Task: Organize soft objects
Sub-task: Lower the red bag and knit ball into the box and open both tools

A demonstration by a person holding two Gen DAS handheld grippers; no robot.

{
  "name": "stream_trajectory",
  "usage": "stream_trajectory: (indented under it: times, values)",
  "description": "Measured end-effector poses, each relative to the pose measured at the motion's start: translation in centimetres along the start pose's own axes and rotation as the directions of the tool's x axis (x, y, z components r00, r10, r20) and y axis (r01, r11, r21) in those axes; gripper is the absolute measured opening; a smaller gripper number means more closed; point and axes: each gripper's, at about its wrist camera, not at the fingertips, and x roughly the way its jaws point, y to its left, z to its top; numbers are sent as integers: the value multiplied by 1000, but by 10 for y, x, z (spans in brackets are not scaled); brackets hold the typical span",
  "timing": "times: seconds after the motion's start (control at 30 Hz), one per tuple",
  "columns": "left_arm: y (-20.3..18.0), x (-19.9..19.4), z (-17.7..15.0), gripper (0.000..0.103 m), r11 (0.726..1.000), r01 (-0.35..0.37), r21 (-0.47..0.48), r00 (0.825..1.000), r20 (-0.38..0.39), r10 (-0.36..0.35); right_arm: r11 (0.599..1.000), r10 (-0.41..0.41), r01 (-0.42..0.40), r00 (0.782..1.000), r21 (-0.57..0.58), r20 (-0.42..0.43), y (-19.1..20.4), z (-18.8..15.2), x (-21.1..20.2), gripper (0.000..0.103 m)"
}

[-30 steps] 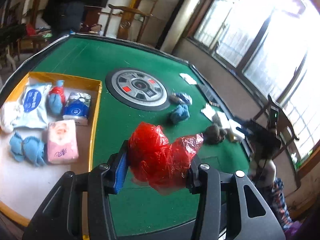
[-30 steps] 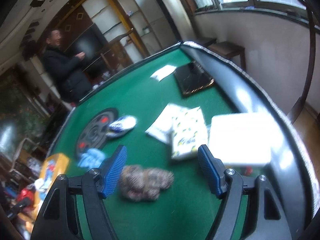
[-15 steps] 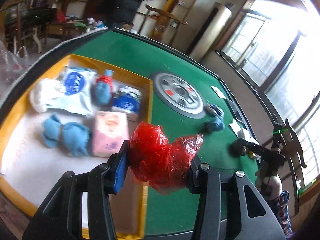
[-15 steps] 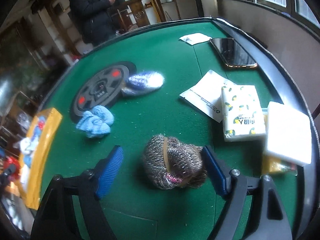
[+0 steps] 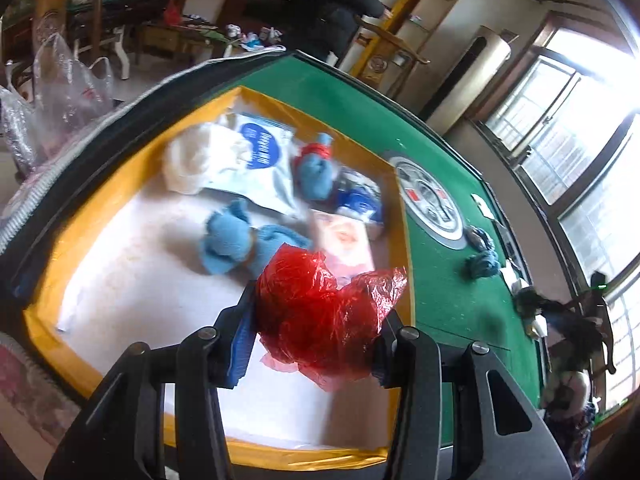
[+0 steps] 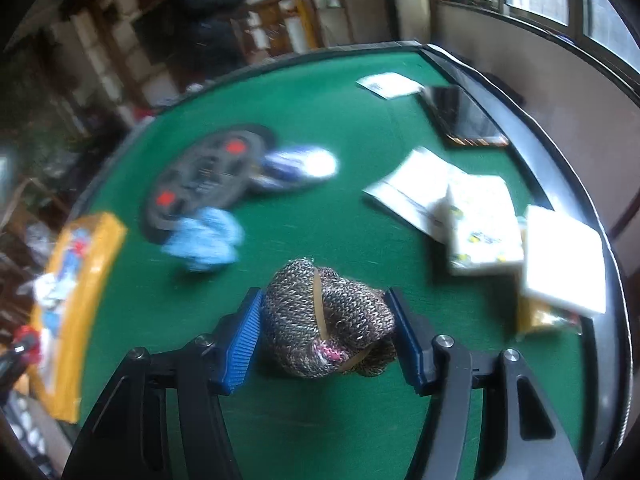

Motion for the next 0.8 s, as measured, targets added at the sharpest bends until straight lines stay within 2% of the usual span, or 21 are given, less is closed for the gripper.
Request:
stream_trajectory:
  times: [0.1,0.23,0.3,0.4,0.47,0.53,0.6,0.7,0.8]
  values:
    - [7,8,3,45,999,-50,-5,998,-29,50,994,86,-84,996,-75,31,35,2,-17,56]
    - [10,25,6,45,994,-105,-8,990,-91,104,966,197,-193,980,-174,6,92,0,-18,56]
    - [12,31,6,46,990,-142,-17,984,-112,140,939,264,-263,964,-220,-28,126,-3,-13,56]
    - [16,42,14,55,985,-173,-17,976,-136,169,900,327,-337,941,-275,-84,171,-15,-1,56]
    - [16,50,24,68,979,-202,-16,970,-140,198,873,353,-373,928,-315,-123,200,-23,7,57]
    - [23,56,36,72,979,-196,-56,972,-141,186,839,375,-411,912,-357,-167,233,-35,14,57]
    - [35,57,46,72,977,-172,-124,978,-137,155,810,389,-438,899,-391,-201,257,-46,17,57]
    - [49,46,46,72,974,-90,-210,992,-104,69,769,385,-457,889,-447,-247,290,-62,24,57]
    - [56,31,41,72,969,-54,-242,997,-62,40,728,362,-474,880,-495,-309,317,-77,33,57]
